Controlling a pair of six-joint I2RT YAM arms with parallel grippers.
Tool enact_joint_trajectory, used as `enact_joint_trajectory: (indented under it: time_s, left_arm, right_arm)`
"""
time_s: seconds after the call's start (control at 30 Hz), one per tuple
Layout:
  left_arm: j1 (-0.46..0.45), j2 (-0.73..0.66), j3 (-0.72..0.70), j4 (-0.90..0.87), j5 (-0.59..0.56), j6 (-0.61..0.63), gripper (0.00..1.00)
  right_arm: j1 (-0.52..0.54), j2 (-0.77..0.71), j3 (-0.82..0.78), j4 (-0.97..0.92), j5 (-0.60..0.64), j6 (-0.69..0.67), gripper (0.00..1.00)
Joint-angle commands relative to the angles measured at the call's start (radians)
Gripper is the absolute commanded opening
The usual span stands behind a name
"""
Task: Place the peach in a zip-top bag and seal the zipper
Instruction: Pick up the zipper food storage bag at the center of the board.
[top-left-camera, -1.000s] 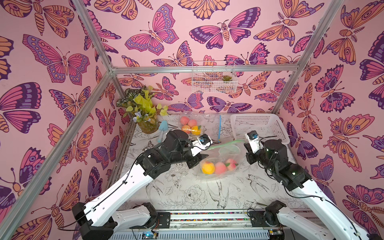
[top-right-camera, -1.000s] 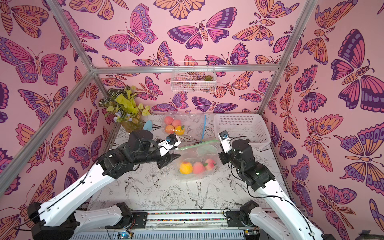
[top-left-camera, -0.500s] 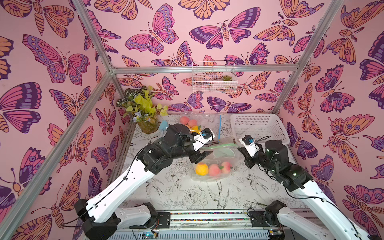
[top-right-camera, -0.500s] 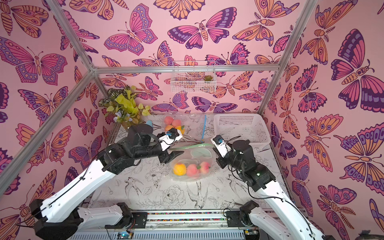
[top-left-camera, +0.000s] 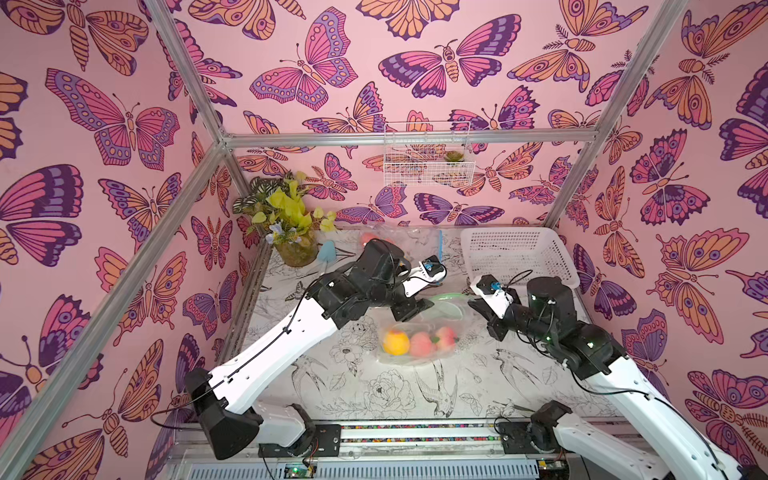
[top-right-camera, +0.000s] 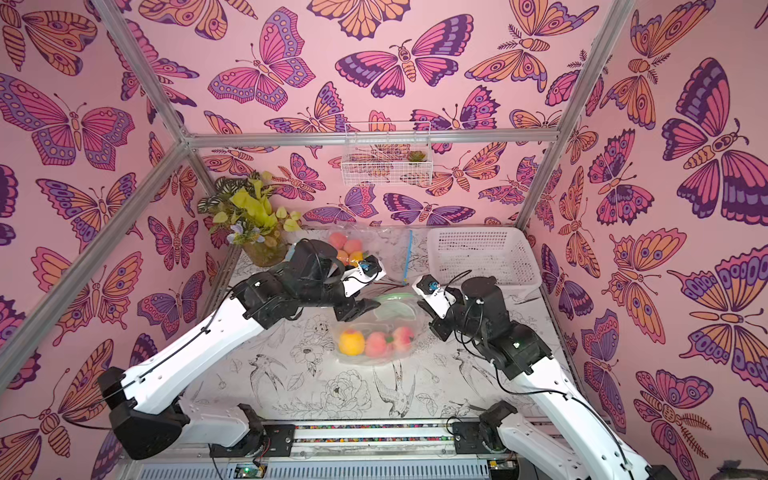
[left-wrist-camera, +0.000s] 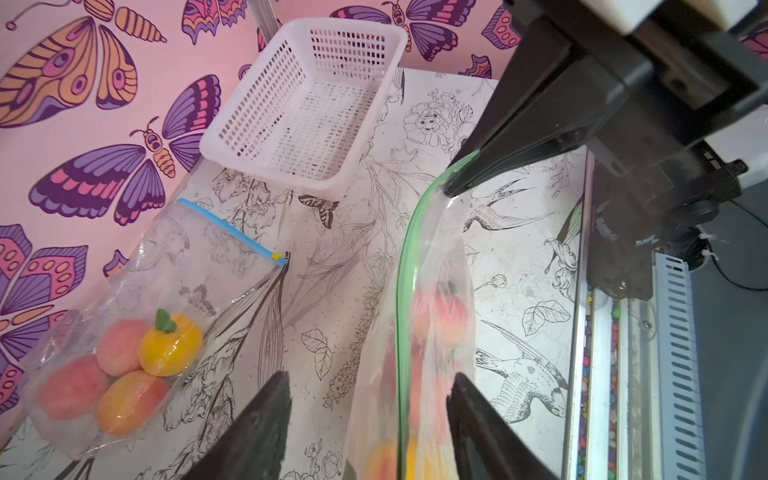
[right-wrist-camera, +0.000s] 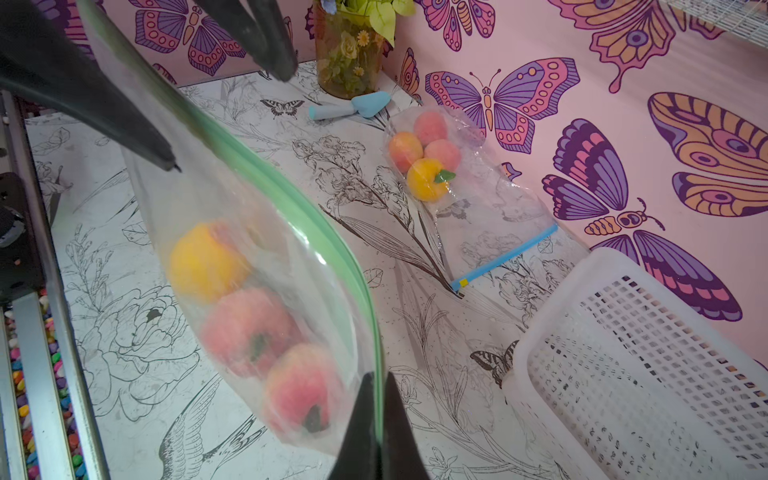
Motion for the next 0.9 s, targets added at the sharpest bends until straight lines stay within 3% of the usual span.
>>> enact_joint_trajectory:
  time_s: [0.0,0.13,0.3,0.33,0.37,0.4,0.47,0.5,0.53,0.67,0.87]
  left_arm:
    - [0.006,0.018,0.023,-0.063,0.036,0.012,0.56]
    - [0.006,0.029,0.024,-0.084,0.048,0.011,0.41]
    - [0.006,0.029,0.023,-0.095,0.049,0.008,0.01]
    - [0.006,0.025,0.023,-0.094,0.049,0.005,0.0]
    - [0.006,0.021,0.023,-0.093,0.045,0.001,0.0]
    - [0.006,0.016,0.023,-0.093,0.042,-0.002,0.0]
    - [0.006,0.002,0.02,-0.092,0.025,-0.013,0.0]
    - [0.006,-0.006,0.019,-0.092,0.004,-0.021,0.0]
    - [0.006,-0.016,0.017,-0.09,-0.017,-0.03,0.0]
    - [0.007,-0.064,-0.012,-0.088,-0.181,-0.085,0.0]
    - [0.008,-0.169,-0.109,-0.107,-0.353,-0.186,0.0]
  right_arm:
    - [0.009,0.004,0.034,-0.028,-0.021,-0.023,0.0]
    - [0.009,0.004,0.034,-0.022,-0.013,-0.024,0.0]
    - [0.009,0.0,0.027,-0.008,0.003,-0.018,0.0]
    - [0.009,-0.002,0.024,-0.004,0.007,-0.015,0.0]
    - [0.009,-0.006,0.018,0.005,0.015,-0.009,0.08]
    - [0.009,-0.012,0.009,0.018,0.025,-0.001,0.18]
    - [0.009,-0.028,-0.01,0.047,0.049,0.016,0.49]
    - [0.009,-0.039,-0.025,0.066,0.063,0.025,0.6]
    - [0.009,-0.05,-0.038,0.085,0.079,0.03,0.65]
    - [0.009,-0.101,-0.099,0.168,0.155,0.054,0.74]
    - [0.008,-0.13,-0.142,0.222,0.245,0.081,0.77]
